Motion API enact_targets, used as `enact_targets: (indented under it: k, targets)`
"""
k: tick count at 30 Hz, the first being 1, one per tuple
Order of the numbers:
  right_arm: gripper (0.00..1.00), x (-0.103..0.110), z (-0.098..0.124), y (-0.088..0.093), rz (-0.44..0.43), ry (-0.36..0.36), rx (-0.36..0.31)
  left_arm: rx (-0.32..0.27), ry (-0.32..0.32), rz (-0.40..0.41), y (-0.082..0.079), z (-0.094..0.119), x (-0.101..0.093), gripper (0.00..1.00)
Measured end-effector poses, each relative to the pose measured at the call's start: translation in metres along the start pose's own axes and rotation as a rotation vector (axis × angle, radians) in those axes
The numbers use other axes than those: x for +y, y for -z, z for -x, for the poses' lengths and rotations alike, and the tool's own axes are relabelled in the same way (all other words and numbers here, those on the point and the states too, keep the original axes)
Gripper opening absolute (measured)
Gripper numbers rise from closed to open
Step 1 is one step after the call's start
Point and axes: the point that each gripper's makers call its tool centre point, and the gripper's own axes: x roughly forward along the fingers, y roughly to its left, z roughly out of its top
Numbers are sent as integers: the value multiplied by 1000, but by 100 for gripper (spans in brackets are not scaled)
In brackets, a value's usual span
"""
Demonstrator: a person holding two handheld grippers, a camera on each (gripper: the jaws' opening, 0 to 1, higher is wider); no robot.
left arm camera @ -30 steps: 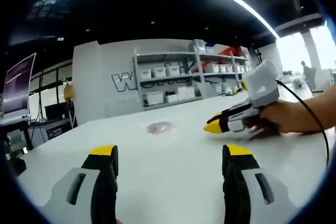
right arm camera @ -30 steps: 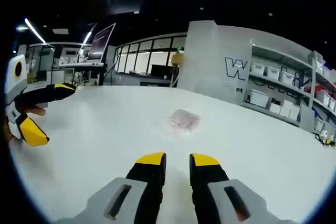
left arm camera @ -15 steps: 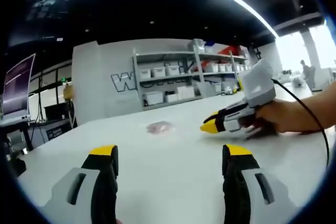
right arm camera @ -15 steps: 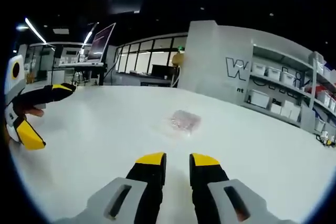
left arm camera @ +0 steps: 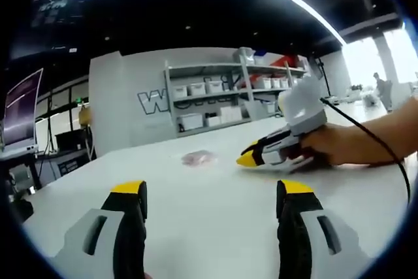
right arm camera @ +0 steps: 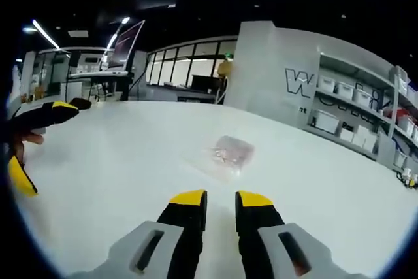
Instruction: Open the resealable bag by pulling the two sides of the seal apart until the entire bag opening is separated and visibly accessible.
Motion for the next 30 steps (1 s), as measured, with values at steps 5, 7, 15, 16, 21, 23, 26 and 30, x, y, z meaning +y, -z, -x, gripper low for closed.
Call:
enact_targets:
  k: [5,7,15,16,21,23,26,30]
  targets:
    - [15,-3,-7,-1,-6,5,4,2,2,-5,1,0,-1,81]
    - [15,-3,-8,0,-6,3,6,4,3,-7,1,0,-1,81]
    - [15,-3,-14,-1,1,1,10,3,4,-8,1,0,-2,81]
    - [15,-4,-15,-1,0,0,11,3,5,-8,1,1,-2,81]
    - [15,-2,-24,-1,3,-13,32,4,9,-7,1,1,-3,81]
    - [15,-2,-27,0,20,-15,42,5,9,-6,2,1,-4,81]
    - [15,-1,-32,0,47,-14,50,4,8,-6,2,1,-4,81]
    - [15,-4,-39,3,78,-6,67,5,7,-6,2,1,-3,81]
